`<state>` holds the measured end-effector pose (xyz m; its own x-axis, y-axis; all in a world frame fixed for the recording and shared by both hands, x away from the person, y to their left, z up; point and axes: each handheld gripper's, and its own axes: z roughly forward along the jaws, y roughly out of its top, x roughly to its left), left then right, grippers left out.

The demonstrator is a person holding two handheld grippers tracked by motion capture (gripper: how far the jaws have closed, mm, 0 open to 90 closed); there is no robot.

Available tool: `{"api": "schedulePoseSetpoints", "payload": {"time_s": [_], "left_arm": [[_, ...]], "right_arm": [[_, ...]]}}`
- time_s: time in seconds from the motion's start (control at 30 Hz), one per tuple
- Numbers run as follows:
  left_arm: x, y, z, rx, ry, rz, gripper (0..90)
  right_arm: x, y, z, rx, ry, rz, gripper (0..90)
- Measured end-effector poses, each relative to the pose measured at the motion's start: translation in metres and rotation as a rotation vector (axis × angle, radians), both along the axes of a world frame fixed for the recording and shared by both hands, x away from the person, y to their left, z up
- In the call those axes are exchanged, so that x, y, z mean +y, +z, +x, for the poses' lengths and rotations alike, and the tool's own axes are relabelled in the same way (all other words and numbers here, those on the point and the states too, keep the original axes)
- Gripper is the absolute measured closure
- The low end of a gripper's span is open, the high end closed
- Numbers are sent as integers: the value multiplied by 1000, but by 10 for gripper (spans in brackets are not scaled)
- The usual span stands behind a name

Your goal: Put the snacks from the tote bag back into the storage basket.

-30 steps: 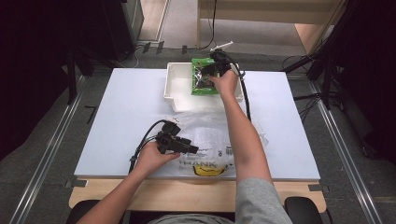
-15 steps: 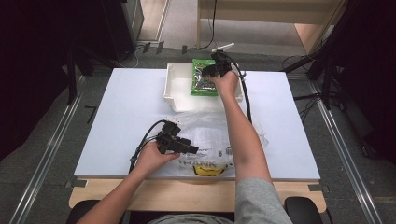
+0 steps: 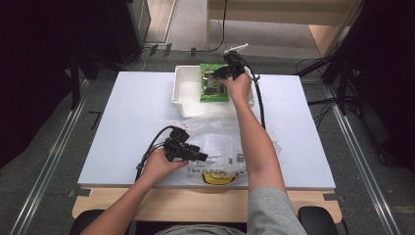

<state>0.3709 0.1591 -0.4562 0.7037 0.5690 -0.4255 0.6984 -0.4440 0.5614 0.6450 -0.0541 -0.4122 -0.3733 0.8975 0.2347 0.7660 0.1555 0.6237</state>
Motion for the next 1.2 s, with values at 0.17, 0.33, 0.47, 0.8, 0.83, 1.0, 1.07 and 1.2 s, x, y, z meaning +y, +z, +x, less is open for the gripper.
{"api": "schedulePoseSetpoints", "payload": {"time_s": [0.17,0.33,0.47,0.8,0.83,1.0,1.07,1.2], "left_arm": [[0,0,0,0,1,2,422],[0,0,0,-3,-1,4,422],[0,0,0,-4,-1,3,421],[-2,-1,0,-4,-5,11,421],[-2,-1,0,-4,-5,12,421],[-2,-1,1,-5,-5,12,421],[-2,-1,1,-7,-5,12,421],[-2,-1,1,-7,-6,13,421]], "right_arm": [[-2,1,-1,8,-8,6,329],[-2,6,-3,6,-8,-2,331],[-5,9,-4,2,-9,-1,335],[-15,14,-16,-1,-3,23,352],[-16,14,-17,-2,0,21,353],[-21,18,-22,-4,4,27,364],[-23,20,-24,-6,10,32,368],[-25,23,-29,-3,19,35,382]]}}
